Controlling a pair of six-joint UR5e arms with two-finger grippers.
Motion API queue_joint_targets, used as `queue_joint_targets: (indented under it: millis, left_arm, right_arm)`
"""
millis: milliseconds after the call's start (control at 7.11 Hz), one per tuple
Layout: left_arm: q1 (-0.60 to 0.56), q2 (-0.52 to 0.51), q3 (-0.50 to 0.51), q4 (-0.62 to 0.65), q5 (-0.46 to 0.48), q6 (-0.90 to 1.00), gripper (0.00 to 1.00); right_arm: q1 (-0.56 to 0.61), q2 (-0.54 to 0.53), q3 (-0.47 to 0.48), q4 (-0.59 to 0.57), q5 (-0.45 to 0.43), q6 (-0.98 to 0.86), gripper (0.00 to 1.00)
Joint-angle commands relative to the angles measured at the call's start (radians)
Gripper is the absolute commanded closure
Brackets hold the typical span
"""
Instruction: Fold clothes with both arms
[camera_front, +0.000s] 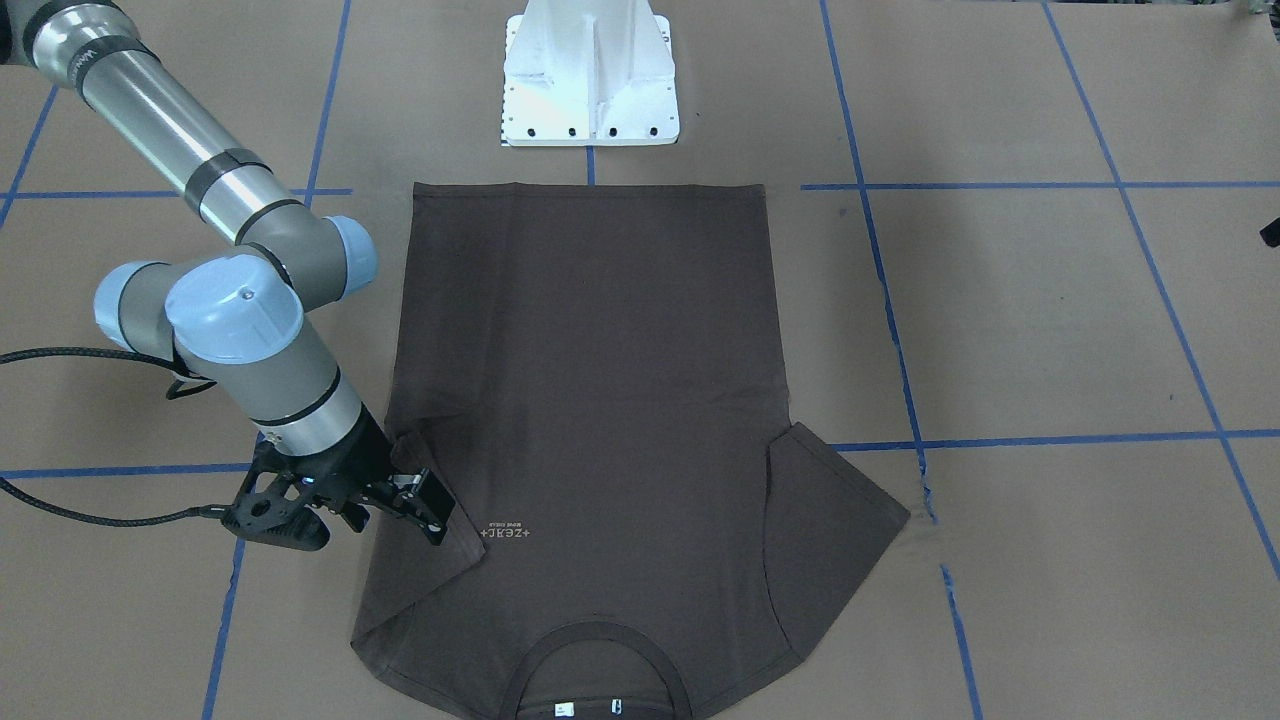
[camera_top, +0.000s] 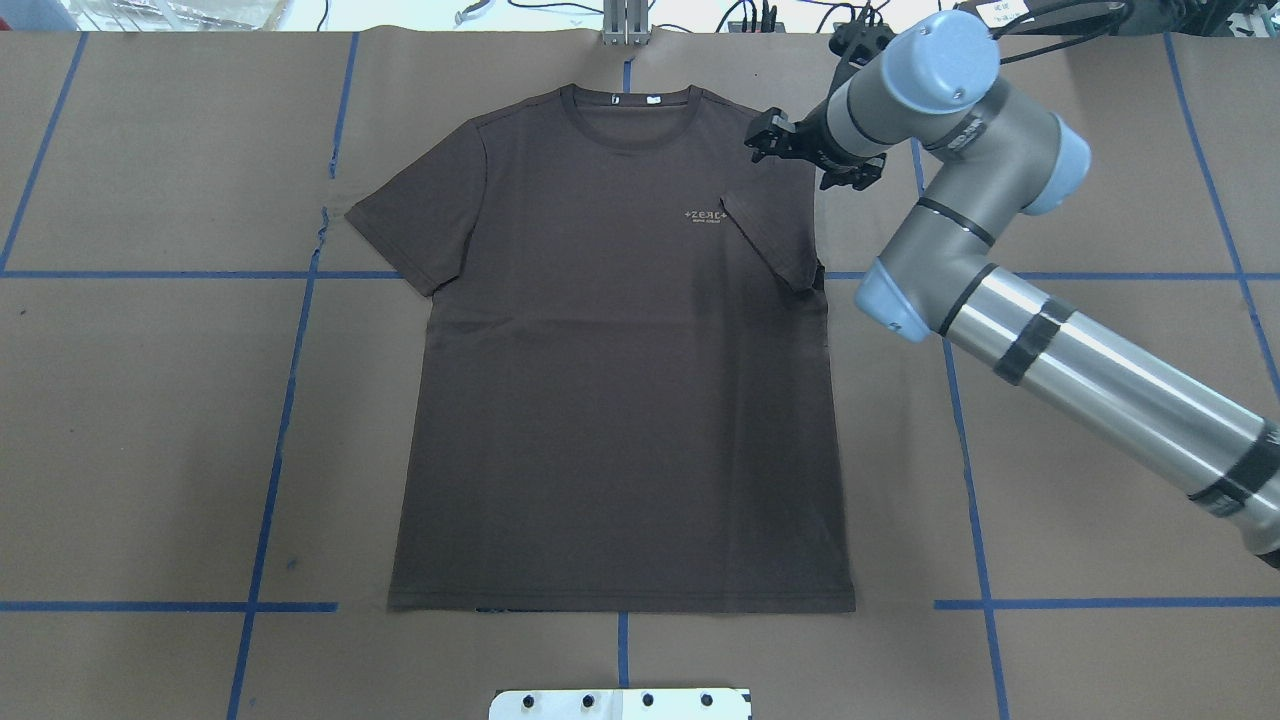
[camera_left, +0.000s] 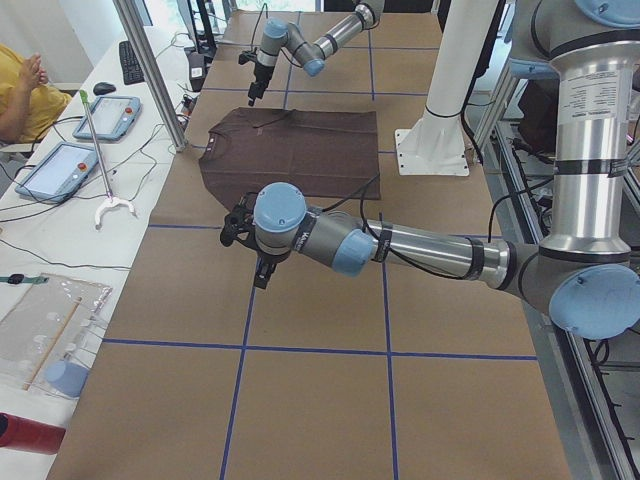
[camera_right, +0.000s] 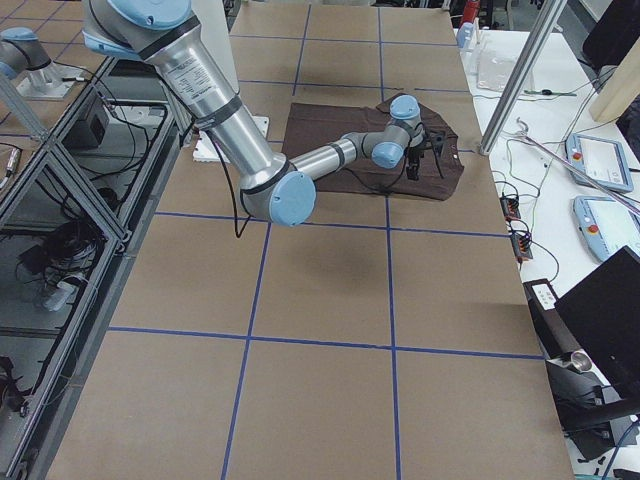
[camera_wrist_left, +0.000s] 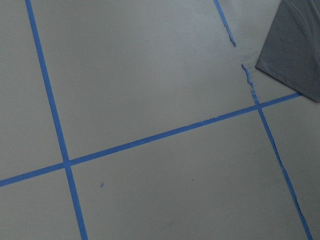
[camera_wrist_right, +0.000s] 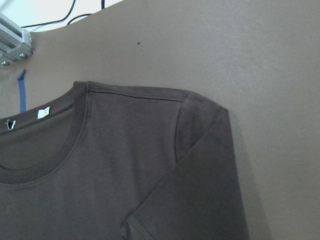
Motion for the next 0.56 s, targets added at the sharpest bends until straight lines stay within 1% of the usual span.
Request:
queue_joint_targets:
  millis: [0, 141, 281, 422]
  left_arm:
    - [0.260, -0.174, 0.092, -0.050, 0.051, -0.389, 0.05]
    - [0.361, -0.267, 0.138, -0.049, 0.176, -0.527, 0.05]
    - [0.432, -0.365, 0.210, -0.049, 0.315, -0.649, 0.06]
    - [0.461, -0.424, 0.265, -0.050, 0.364, -0.697, 0.10]
  right_arm:
    - [0.060, -0.153, 0.165, 0.005, 0.122, -0.020, 0.00]
    - [0.063, -0.195, 0.205, 0.007, 0.129, -0.053, 0.00]
    - [0.063, -0.224, 0.242, 0.007, 0.132, -0.055, 0.00]
    - [0.063, -0.237, 0.258, 0.007, 0.130, -0.055, 0.00]
